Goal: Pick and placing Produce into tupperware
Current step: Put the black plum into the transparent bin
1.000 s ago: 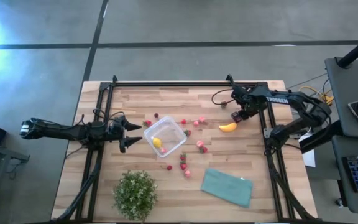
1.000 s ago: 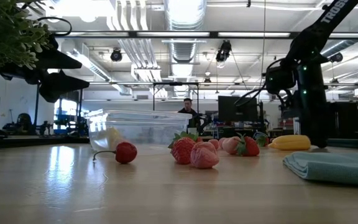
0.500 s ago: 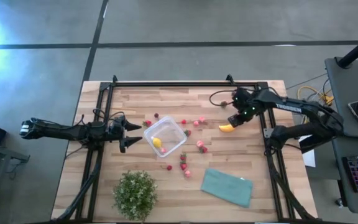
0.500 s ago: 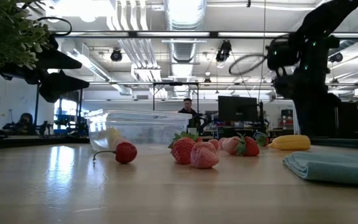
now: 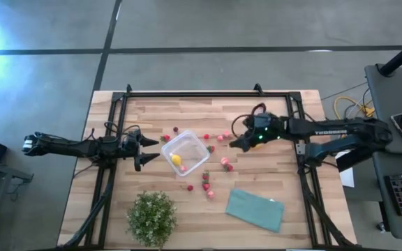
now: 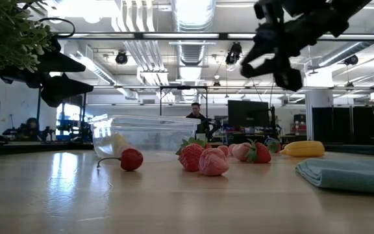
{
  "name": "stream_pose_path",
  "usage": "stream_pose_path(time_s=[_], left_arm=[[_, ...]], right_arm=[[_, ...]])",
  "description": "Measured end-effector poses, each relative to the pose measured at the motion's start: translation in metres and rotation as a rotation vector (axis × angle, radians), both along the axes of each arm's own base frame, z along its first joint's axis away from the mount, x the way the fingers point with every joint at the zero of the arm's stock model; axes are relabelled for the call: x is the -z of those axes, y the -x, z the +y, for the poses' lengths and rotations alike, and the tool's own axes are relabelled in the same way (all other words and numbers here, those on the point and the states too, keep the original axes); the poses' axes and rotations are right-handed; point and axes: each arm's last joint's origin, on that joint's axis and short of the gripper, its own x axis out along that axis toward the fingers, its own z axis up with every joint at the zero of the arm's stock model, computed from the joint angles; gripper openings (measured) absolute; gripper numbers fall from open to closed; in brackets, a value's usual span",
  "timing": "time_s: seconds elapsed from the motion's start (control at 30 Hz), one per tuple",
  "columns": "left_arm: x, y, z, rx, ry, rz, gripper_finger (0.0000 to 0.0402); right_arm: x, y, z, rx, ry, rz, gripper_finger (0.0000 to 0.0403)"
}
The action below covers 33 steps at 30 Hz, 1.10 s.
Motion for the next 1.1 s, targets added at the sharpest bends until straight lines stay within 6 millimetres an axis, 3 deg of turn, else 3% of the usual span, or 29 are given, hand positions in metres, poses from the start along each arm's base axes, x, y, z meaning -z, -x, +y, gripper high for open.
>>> stream_pose_path(time_s=[0.2, 0.33, 0.47, 0.73, 0.97, 1.1], left_arm=[[0.0, 0.0, 0.0, 0.0, 0.0, 0.0, 0.0293], [0.0, 0.0, 0.0, 0.0, 0.0, -0.001, 0.0293], [0.0, 0.0, 0.0, 0.0, 0.0, 0.0, 0.0293], [0.0, 0.0, 0.0, 0.0, 0.0, 0.0, 0.0293], [0.0, 0.0, 0.0, 0.0, 0.0, -0.001, 0.0293], [0.0, 0.0, 0.0, 0.0, 0.0, 0.0, 0.0293]], right_arm=[[0.017, -0.033, 0.016, -0.017, 0.02, 0.061, 0.0109], [0.018, -0.065, 0.021, -0.097, 0.094, 0.081, 0.0109], [0.011, -0.101, 0.017, -0.167, 0.195, 0.082, 0.0109], [0.01, -0.162, 0.005, -0.363, 0.344, 0.281, 0.0109], [0.021, -0.201, 0.004, -0.481, 0.387, 0.431, 0.0111], [0.023, -0.216, 0.003, -0.489, 0.39, 0.44, 0.0136]])
